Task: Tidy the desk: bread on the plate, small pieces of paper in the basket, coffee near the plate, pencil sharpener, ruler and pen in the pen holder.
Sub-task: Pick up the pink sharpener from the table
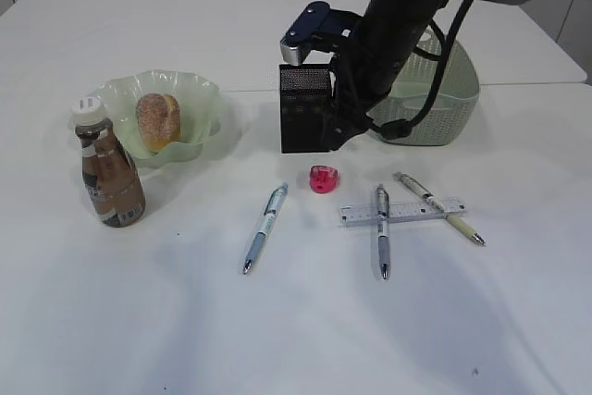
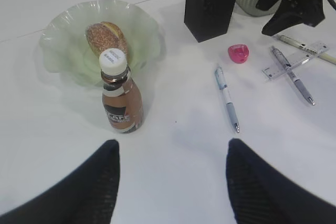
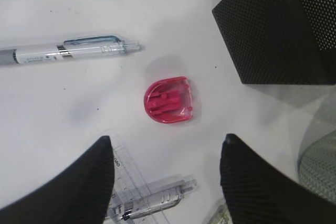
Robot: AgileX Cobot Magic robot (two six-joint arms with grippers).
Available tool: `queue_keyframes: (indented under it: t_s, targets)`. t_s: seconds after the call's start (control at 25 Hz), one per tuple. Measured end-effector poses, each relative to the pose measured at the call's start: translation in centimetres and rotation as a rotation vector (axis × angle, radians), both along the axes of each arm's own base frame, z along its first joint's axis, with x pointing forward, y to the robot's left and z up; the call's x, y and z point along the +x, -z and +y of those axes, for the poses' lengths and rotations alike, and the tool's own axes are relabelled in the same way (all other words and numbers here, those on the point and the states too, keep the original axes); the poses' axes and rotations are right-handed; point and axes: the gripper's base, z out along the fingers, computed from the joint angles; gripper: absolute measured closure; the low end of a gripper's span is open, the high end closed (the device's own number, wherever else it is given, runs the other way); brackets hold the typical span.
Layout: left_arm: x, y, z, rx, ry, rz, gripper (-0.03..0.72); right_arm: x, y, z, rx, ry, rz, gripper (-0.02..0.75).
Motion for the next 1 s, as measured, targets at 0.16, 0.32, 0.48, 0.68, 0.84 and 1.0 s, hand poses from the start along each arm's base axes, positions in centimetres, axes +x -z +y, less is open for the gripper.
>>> queue_keyframes:
  t_s: [0.16, 0.32, 0.48, 0.68, 0.84, 1.0]
  targets:
    - [-0.1, 0.2, 0.0, 0.007, 0.002, 0.019, 0.24, 0.2, -0.1, 0.1, 0.011, 0.002, -0.025, 0.238]
    - [-0.2, 0.3, 0.0, 0.014, 0.004, 0.039, 0.24, 0.5, 0.4, 0.2, -0.014, -0.111, -0.066, 0.238]
    - [-0.2, 0.3, 0.0, 0.014, 0.004, 0.041, 0.24, 0.8, 2.4, 0.3, -0.045, -0.192, -0.053, 0.239]
    - [-0.2, 0.3, 0.0, 0.014, 0.004, 0.041, 0.24, 1.4, 3.9, 0.5, -0.052, -0.208, -0.071, 0.239]
    - [-0.2, 0.3, 0.0, 0.014, 0.004, 0.041, 0.24, 1.8, 4.9, 0.6, -0.054, -0.207, -0.075, 0.239]
    - [-0.2, 0.3, 0.0, 0.014, 0.004, 0.041, 0.24, 2.0, 5.4, 0.6, -0.055, -0.209, -0.088, 0.239]
